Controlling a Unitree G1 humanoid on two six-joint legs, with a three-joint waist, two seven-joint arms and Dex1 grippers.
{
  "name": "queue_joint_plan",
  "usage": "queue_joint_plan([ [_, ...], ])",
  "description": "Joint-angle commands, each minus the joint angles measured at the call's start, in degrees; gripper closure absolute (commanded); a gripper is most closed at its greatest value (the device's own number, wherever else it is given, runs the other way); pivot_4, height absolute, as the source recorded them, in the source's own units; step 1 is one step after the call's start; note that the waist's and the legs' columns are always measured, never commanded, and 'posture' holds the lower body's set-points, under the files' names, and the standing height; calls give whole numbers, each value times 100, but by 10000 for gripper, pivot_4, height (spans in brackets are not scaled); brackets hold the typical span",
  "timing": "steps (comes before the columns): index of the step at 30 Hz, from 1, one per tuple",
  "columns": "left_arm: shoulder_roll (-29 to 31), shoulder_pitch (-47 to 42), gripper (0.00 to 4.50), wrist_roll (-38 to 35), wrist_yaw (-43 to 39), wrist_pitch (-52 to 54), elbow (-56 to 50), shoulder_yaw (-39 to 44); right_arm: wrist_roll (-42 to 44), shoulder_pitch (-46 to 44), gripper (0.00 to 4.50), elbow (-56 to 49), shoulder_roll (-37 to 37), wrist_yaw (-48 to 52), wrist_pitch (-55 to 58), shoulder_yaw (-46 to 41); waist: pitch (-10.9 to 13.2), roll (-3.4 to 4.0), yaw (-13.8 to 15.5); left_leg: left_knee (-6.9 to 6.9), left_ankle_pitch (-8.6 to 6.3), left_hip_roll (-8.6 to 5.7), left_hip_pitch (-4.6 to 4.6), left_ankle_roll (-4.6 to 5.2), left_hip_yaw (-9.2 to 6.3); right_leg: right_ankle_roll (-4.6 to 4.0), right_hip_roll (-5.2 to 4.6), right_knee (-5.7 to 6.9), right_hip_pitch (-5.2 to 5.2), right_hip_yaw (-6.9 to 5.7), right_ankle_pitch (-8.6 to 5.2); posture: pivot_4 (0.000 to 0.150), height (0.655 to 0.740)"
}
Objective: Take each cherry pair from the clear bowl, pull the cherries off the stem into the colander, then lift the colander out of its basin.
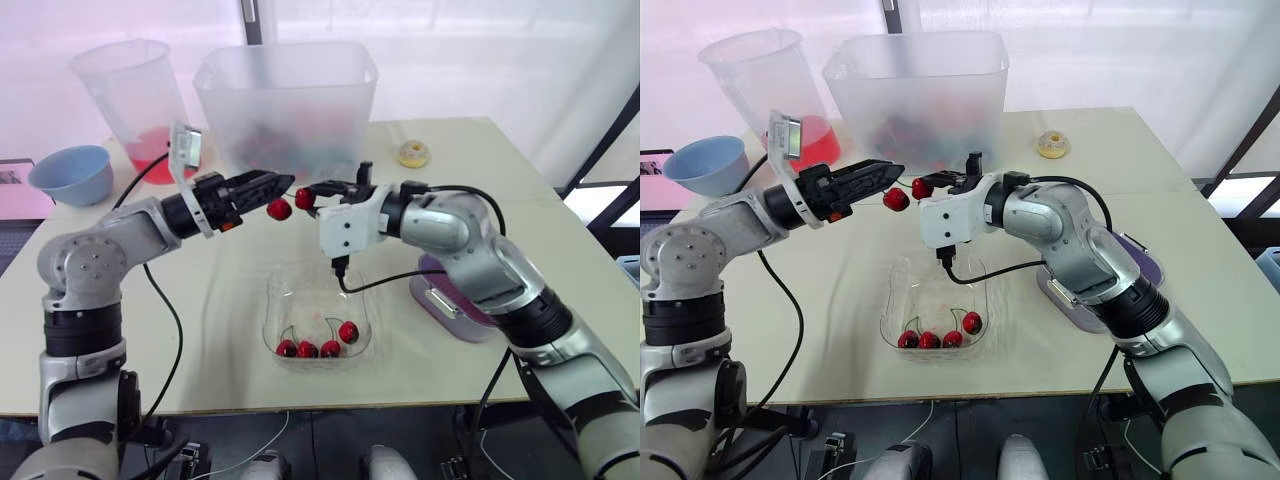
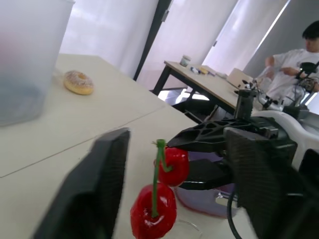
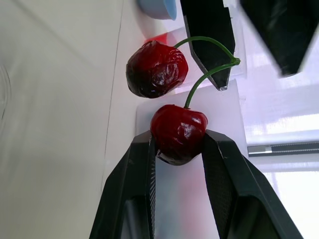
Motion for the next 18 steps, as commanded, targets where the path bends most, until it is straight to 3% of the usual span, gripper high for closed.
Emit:
queue_joint_plan([
  [1,29,-170,17926,93,-66,-77,-35,20,-18,-37,31763,-114,62,50,-63,-243,0,0,1,0,0,0,0,0,0,0,0,0,0,0,0,1500,7400],
  [9,24,-240,17926,102,-111,-68,55,123,-16,-5,31763,-130,124,177,-93,-299,0,0,-1,-1,0,0,0,0,0,0,0,1,-2,0,0,1500,7400],
  [12,3,-246,26708,38,-125,-40,25,148,-26,11,31763,-155,155,215,-89,-293,0,0,-1,0,0,0,0,0,-1,0,0,1,-2,0,0,1500,7400],
  [15,-19,-245,42331,-29,-99,13,-4,167,-34,24,31763,-171,182,251,-71,-297,0,0,-1,0,0,0,0,0,-1,0,0,2,-2,0,0,1500,7400],
  [18,29,-194,44030,51,-152,29,-58,66,-37,19,31763,-180,197,271,-46,-308,0,0,-1,0,0,0,0,0,-1,0,0,2,-2,0,0,1500,7400],
])
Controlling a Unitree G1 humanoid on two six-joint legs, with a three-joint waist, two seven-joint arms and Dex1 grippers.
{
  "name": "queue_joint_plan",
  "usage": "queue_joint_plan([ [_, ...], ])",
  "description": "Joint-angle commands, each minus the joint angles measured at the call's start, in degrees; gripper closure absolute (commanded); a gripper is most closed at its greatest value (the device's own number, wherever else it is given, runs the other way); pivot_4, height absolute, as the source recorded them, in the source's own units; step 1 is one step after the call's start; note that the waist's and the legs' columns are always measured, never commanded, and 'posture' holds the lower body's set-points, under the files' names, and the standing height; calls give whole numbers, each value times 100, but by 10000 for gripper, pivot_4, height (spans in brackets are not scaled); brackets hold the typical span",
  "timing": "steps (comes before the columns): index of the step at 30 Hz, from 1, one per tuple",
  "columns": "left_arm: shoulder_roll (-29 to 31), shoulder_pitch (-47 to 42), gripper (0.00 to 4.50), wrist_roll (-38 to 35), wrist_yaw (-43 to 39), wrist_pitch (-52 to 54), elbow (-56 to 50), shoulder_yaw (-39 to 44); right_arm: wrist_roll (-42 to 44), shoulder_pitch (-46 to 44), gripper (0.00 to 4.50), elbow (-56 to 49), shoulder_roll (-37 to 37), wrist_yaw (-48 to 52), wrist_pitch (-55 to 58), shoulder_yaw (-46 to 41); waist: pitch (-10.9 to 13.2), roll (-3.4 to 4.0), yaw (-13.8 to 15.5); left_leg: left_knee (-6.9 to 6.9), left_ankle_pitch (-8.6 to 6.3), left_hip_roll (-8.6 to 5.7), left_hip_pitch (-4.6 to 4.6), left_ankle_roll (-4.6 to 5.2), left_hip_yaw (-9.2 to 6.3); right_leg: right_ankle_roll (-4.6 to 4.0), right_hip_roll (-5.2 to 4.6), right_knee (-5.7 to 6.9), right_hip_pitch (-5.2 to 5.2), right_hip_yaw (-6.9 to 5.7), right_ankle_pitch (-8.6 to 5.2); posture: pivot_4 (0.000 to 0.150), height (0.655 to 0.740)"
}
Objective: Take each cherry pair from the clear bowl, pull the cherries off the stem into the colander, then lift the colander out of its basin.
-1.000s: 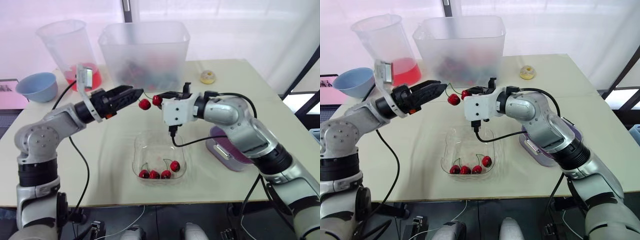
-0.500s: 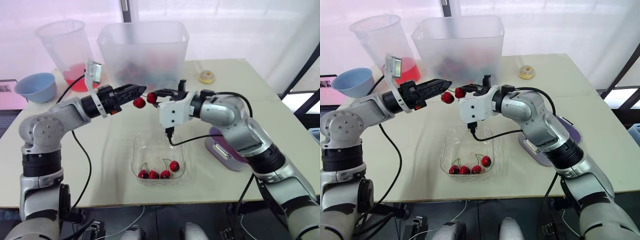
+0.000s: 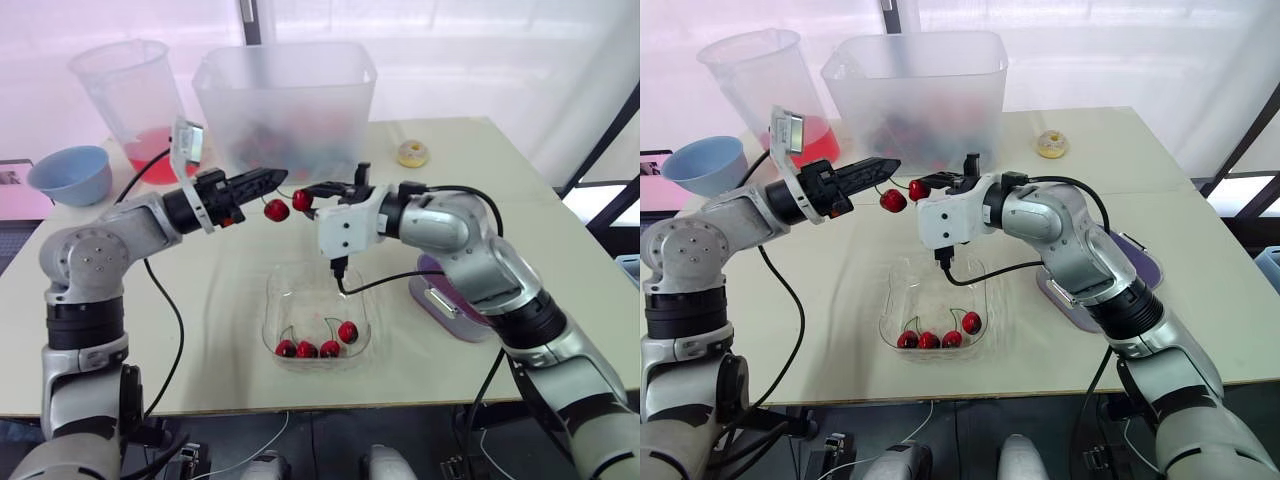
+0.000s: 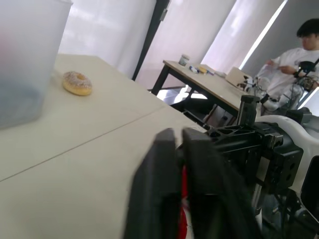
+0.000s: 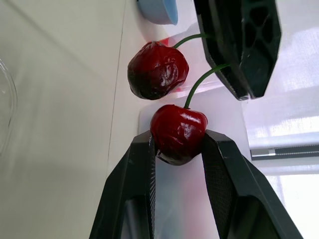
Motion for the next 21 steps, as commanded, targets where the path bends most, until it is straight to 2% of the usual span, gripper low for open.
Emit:
queue_joint_plan([
  [1,52,-103,44030,-9,-56,-6,-196,55,-24,-54,31763,-181,57,24,-25,-211,0,0,0,0,0,0,0,0,0,0,0,0,0,0,0,1500,7400],
  [6,49,-138,44030,42,-62,-15,-135,46,47,-34,31763,-195,89,81,64,-259,0,0,0,0,0,0,0,0,0,0,0,0,0,0,0,1500,7400],
  [8,43,-166,44030,54,-62,-21,-104,53,409,11,31763,-262,240,139,419,-471,0,0,0,0,0,0,0,0,0,0,0,0,0,0,0,1500,7400],
  [11,82,-242,45000,254,-164,-157,-40,-38,817,17,22346,-448,298,294,786,-771,0,0,1,0,0,0,0,0,0,0,0,3,1,0,0,1500,7400],
  [15,111,-519,45000,587,-445,-439,183,-175,1746,113,3117,-897,260,762,2073,-1283,0,0,19,7,0,0,-1,0,-1,0,-1,3,4,-2,0,1500,7400],
  [16,144,-577,45000,671,-599,-518,233,-231,2109,166,399,-1066,181,917,2480,-1513,0,0,20,8,0,-1,-2,0,-2,0,-1,2,4,-2,0,1500,7400],
  [21,314,-700,45000,970,-1428,-842,428,-450,3430,294,399,-1472,6,1003,3942,-2585,0,0,18,9,0,-1,-2,0,-2,0,-1,3,4,-2,0,1500,7400],
])
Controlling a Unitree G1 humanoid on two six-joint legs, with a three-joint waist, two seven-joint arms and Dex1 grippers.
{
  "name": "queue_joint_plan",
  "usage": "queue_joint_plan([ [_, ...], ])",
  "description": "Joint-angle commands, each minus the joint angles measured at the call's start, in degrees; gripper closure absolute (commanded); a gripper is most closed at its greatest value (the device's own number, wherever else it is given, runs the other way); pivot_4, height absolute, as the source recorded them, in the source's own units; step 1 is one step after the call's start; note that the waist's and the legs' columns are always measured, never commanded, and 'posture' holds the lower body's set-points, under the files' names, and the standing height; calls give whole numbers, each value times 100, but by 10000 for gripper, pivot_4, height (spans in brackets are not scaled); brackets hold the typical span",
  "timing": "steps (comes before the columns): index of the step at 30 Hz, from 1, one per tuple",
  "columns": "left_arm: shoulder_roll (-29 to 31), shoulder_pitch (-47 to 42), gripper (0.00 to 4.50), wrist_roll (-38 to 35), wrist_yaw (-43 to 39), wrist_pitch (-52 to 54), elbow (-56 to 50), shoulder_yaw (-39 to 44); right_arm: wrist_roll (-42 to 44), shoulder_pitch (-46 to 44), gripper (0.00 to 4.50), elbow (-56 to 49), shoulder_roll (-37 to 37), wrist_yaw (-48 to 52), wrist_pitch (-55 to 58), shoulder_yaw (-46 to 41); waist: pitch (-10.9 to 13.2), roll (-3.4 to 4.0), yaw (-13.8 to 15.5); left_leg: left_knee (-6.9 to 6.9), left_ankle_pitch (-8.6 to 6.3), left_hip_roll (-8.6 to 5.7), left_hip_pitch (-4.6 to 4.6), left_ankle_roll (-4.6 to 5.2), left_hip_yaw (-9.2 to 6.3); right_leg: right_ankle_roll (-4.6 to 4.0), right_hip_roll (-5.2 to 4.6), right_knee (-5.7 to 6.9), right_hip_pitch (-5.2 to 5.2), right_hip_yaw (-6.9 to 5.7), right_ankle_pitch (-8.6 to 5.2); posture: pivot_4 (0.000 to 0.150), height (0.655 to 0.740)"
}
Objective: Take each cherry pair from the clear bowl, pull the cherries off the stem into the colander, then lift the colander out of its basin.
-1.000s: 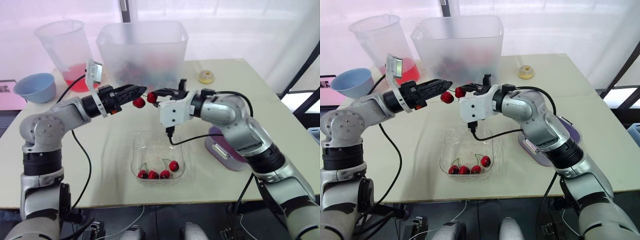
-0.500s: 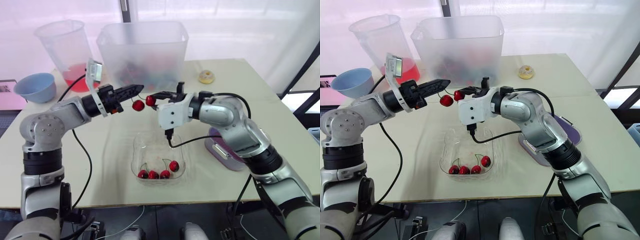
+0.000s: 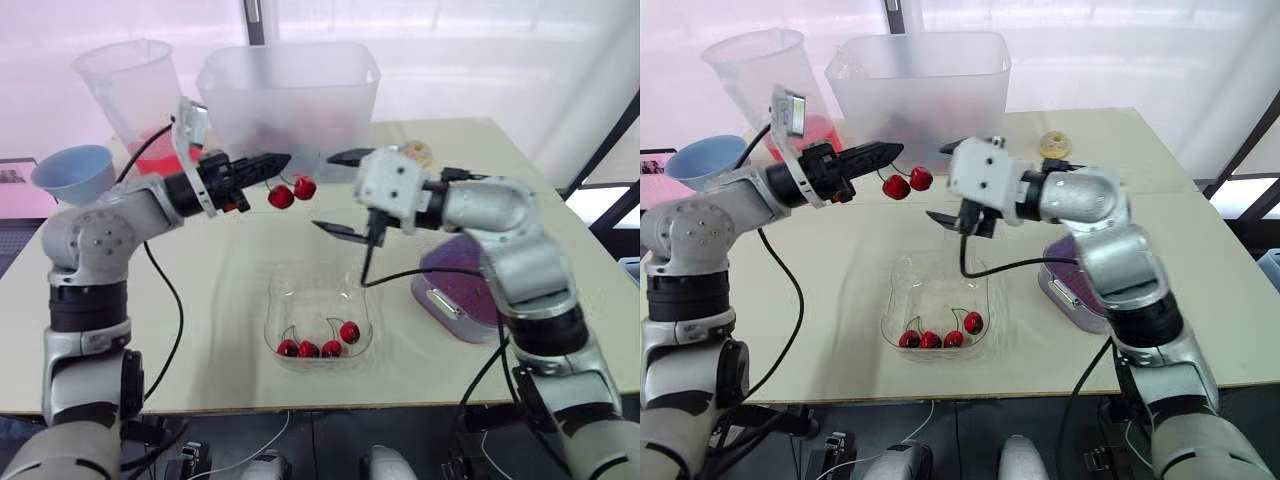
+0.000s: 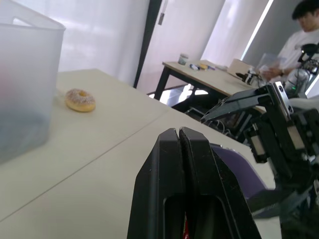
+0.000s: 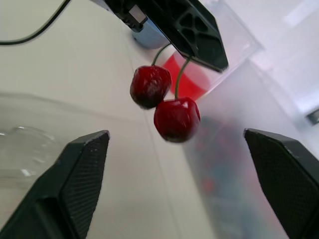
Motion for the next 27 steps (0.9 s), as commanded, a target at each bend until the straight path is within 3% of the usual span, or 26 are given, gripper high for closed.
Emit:
queue_joint_plan([
  [1,202,-199,45000,222,-722,-366,74,-91,1079,-90,399,-368,63,-146,1008,-1016,0,0,-6,0,0,0,0,0,0,0,0,0,0,0,0,1500,7400],
  [6,491,-292,45000,1070,-2407,-1485,279,-829,2962,-734,399,-216,741,-1066,2645,-2572,1,3,-20,-7,0,5,0,0,1,-1,1,17,-7,2,0,1500,7400],
  [8,481,-436,45000,1188,-2852,-1694,458,-981,3106,-704,399,-72,236,-710,2734,-2416,1,3,9,-8,0,4,0,0,0,-1,-2,27,-7,2,0,1500,7400],
  [11,385,-665,45000,1049,-3338,-1580,579,-1037,3911,-754,399,362,-266,-363,3895,-2261,2,2,87,0,-1,-7,-2,1,3,-1,-6,7,4,0,0,1500,7400],
  [19,136,-695,45000,816,-3648,-1110,285,-1024,3949,-282,399,23,-231,-381,3320,-1236,2,1,13,23,-8,-4,-6,14,7,0,0,32,0,1,0,1500,7400],
  [27,160,-673,45000,750,-3663,-844,155,-946,4137,-65,399,-115,-152,-475,3024,-993,2,1,-3,35,-8,-2,-9,15,0,0,1,34,3,-1,0,1500,7400],
])
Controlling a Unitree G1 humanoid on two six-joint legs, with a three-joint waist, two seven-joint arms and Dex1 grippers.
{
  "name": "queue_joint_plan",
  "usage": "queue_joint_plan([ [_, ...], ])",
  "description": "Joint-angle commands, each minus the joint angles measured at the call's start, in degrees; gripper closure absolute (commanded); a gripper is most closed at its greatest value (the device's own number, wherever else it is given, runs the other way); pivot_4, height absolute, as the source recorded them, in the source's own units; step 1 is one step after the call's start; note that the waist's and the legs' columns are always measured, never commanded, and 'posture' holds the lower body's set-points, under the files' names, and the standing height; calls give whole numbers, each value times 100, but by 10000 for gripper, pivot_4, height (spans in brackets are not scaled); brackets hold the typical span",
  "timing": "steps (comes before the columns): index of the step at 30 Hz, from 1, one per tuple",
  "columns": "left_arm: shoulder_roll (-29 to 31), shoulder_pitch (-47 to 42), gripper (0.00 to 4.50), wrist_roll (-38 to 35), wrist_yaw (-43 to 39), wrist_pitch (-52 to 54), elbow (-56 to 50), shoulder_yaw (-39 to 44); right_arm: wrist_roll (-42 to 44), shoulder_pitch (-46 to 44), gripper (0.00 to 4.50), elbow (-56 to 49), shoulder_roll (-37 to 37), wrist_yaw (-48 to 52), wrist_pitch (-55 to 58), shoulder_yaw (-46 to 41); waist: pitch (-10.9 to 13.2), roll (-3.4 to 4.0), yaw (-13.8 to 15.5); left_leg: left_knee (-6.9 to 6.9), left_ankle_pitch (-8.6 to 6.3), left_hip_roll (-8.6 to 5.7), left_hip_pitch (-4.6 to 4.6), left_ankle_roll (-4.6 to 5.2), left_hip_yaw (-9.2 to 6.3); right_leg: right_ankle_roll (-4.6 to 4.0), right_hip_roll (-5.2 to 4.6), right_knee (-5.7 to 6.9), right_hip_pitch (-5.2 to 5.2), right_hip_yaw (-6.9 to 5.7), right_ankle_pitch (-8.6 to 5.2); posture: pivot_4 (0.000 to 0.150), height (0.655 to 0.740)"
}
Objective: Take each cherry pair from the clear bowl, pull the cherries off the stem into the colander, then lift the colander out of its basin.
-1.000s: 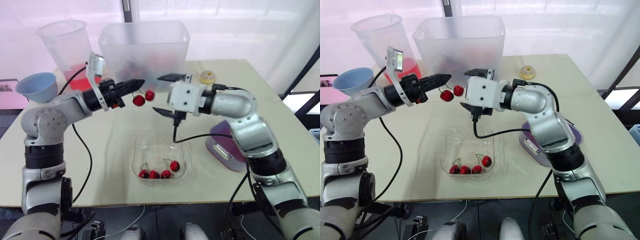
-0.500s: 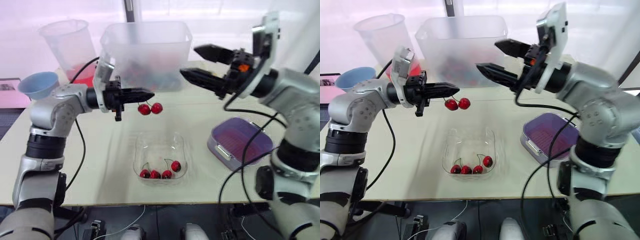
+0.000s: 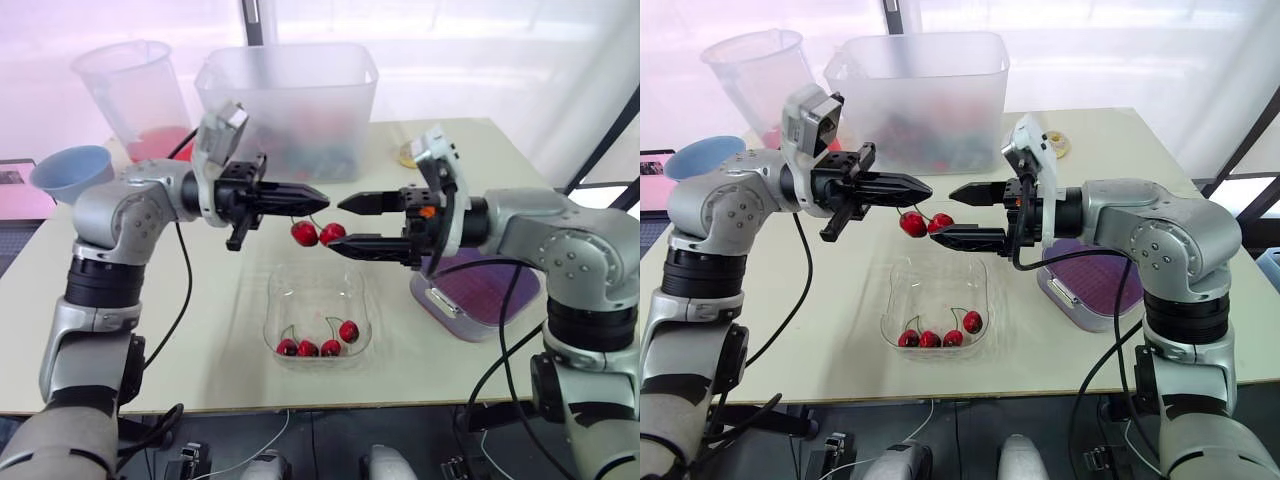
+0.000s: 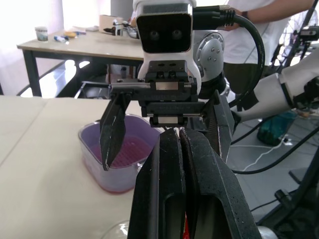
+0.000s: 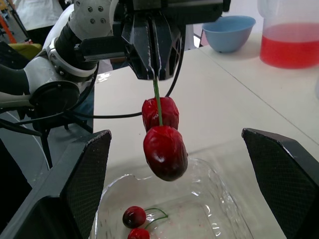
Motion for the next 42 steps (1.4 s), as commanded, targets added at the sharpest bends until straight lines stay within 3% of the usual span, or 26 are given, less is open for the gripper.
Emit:
queue_joint_plan([
  [1,54,-63,45000,-99,-5,63,-189,157,152,19,5794,-160,31,-66,-163,24,0,0,0,0,0,0,0,0,0,0,0,0,0,0,0,1500,7400],
  [5,53,-62,45000,-82,-1,64,-179,164,143,74,22257,-168,-16,-117,-213,143,0,0,-5,0,0,0,0,0,0,0,0,-1,-2,0,0,1500,7400],
  [15,72,-77,45000,-2,-17,10,-75,152,288,135,22257,-159,-50,-157,-223,172,0,0,-4,0,0,0,0,0,0,0,0,-1,-2,0,0,1500,7400],
  [18,69,-72,45000,8,-16,0,-78,155,350,131,30272,-145,-25,-202,-213,162,0,0,-4,0,0,0,0,0,0,0,0,-1,-2,0,0,1500,7400],
  [20,68,-71,45000,13,-13,-1,-78,156,346,125,39136,-153,-44,-217,-235,184,0,0,-3,0,0,0,0,0,0,0,0,-1,-1,0,0,1500,7400],
  [36,36,-114,45000,32,11,14,-70,190,208,450,39136,-248,-343,-74,-388,524,0,0,-3,1,0,-1,0,1,1,0,0,-2,-1,0,0,1500,7400],
  [42,76,-109,45000,21,-19,56,-78,204,507,836,39136,267,-265,-8,-624,-17,1,-2,12,3,-1,-1,0,1,1,0,0,-2,3,0,0,1500,7400],
])
